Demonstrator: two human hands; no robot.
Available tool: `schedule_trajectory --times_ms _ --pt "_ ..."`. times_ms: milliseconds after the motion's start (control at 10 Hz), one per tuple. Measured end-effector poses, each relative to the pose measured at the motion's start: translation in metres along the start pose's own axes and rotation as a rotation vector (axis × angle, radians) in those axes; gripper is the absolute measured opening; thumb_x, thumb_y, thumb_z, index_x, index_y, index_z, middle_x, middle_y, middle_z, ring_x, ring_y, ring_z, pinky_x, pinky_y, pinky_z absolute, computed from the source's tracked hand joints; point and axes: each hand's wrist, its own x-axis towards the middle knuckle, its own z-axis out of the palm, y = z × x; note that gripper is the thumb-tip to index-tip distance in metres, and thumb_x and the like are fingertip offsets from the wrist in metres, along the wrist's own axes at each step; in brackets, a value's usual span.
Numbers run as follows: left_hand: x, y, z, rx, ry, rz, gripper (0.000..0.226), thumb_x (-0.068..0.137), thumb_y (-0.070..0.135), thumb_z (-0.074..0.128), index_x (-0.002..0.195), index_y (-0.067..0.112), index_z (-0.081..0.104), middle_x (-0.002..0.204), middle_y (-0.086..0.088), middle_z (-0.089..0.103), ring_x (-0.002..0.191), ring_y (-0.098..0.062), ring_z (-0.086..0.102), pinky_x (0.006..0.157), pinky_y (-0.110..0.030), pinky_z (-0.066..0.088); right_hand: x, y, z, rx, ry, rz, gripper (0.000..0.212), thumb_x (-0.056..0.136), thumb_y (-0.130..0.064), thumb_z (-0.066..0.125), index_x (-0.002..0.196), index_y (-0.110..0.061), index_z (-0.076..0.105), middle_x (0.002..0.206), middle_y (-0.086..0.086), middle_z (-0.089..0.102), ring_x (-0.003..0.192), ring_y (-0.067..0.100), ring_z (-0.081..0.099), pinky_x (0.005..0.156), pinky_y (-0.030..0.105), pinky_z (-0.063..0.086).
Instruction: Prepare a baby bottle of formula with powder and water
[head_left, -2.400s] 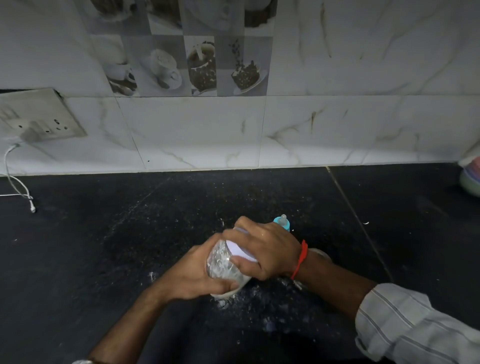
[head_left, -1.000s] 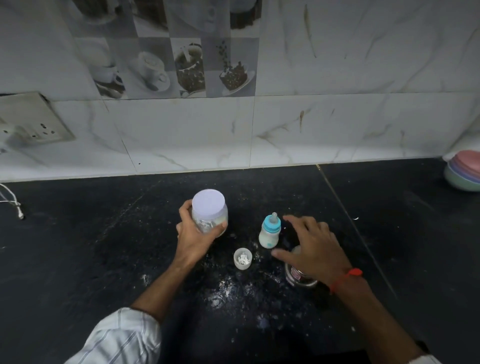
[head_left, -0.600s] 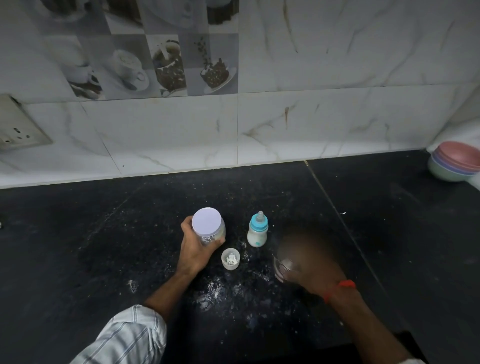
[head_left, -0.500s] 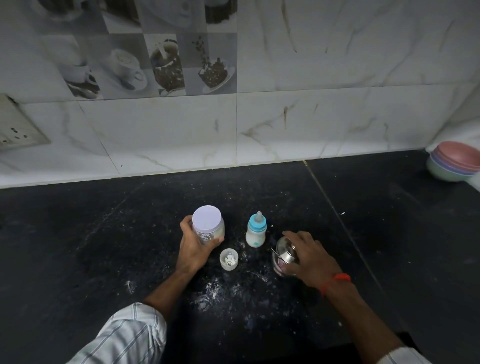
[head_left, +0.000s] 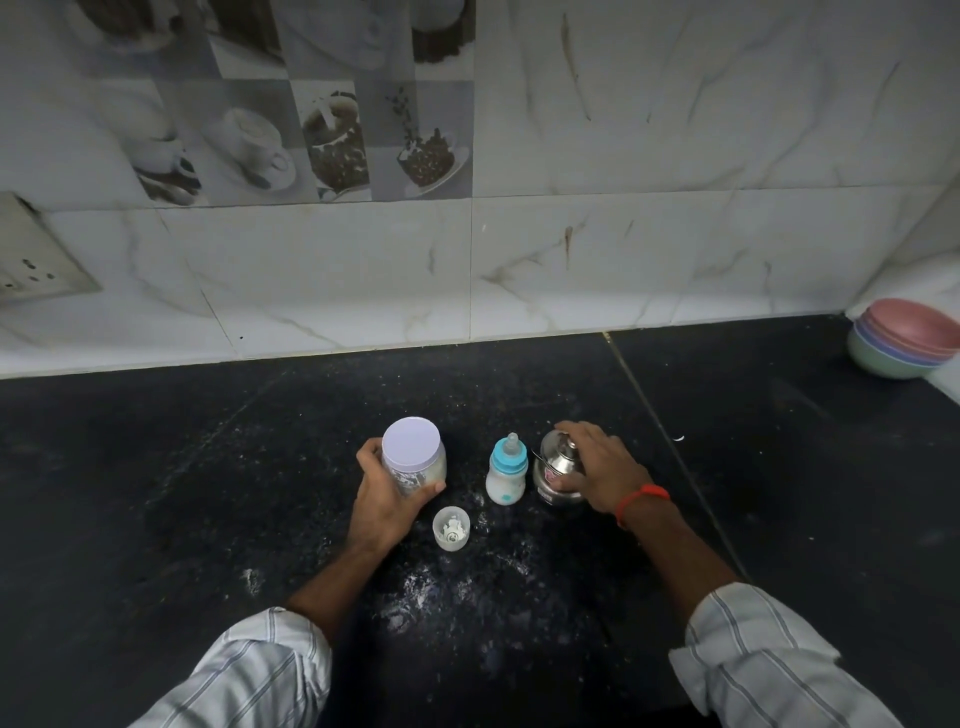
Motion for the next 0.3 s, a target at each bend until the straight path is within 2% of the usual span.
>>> schedule_trajectory --times_ms 100,200,300 --pt "-0.005 0.005 -0.007 -0.009 -0.052 -0.004 0.115 0.066 0.036 0.099 0.147 0.019 0.018 0.152 -0.008 0.047 0.137 -0.03 0.053 0.107 -0.04 0.049 0.0 0.001 -0.001 -0.006 -0.016 0.015 0.085 0.088 -0.038 0.076 0.157 -0.034 0.027 0.165 -0.005 0.029 0.141 0.031 0.036 0.114 0.049 0.039" --pt "-0.009 0.0 -0.011 -0.009 -0.043 0.01 0.14 0.052 0.069 0.092 0.157 0.029 0.007 0.166 -0.002 0.033 0.149 -0.031 0.042 0.12 -0.053 0.039 -0.002 0.006 -0.001 -0.101 0.015 0.023 0.094 0.086 -0.059 0.07 0.16 -0.037 0.017 0.171 -0.006 0.01 0.144 0.036 0.028 0.116 0.053 0.034" --pt "-0.015 0.011 -0.019 0.203 0.065 0.148 0.135 0.062 0.084 0.075 0.162 0.023 0.008 0.176 0.0 0.002 0.163 -0.027 0.009 0.129 -0.061 0.011 -0.006 0.001 -0.014 -0.208 0.17 0.011 0.098 0.085 -0.075 0.058 0.162 -0.038 0.01 0.173 -0.005 -0.004 0.147 0.041 0.024 0.117 0.055 0.029"
